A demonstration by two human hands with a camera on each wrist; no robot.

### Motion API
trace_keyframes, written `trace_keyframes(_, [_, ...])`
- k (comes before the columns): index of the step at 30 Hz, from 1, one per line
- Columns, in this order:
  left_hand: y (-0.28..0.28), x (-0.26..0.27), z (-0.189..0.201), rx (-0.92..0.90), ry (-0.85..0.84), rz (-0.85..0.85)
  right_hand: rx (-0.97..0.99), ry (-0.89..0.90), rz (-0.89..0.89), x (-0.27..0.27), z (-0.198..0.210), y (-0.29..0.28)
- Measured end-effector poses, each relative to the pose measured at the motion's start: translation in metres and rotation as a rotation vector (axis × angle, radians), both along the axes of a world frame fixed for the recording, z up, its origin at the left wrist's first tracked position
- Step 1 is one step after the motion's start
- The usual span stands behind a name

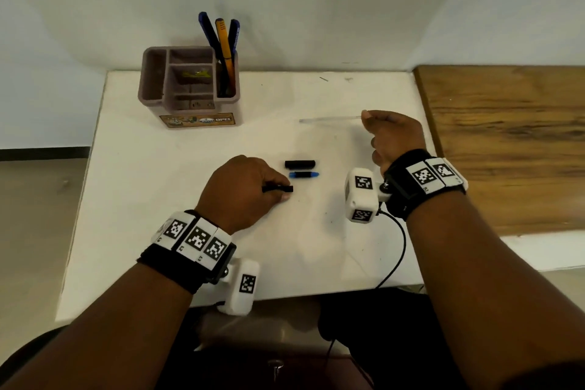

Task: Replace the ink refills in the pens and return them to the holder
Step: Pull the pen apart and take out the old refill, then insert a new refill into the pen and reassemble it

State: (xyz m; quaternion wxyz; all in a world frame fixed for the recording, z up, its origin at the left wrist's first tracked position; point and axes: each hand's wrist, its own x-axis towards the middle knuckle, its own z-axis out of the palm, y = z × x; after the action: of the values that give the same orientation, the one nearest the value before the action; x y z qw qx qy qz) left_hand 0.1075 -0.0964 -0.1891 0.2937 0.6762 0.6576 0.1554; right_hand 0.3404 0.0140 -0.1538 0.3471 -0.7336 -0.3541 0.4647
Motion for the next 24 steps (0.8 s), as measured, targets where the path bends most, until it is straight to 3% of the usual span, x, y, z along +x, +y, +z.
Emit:
trace_keyframes(10, [0.003,-0.003,-0.005,-0.017,0.091,-0.035,0.009,-0.197,0.168,-0.003,-0.021,0.019])
trace_keyframes(18, [0.003,-0.006,-0.001,-0.037,0.044,-0.033,0.024,-0.311,0.218,-0.003,-0.025,0.022])
trace_keyframes(24, [0.002,-0.005,0.012,0.052,-0.043,0.002,0.056,-0.388,0.297,-0.001,-0.011,0.02])
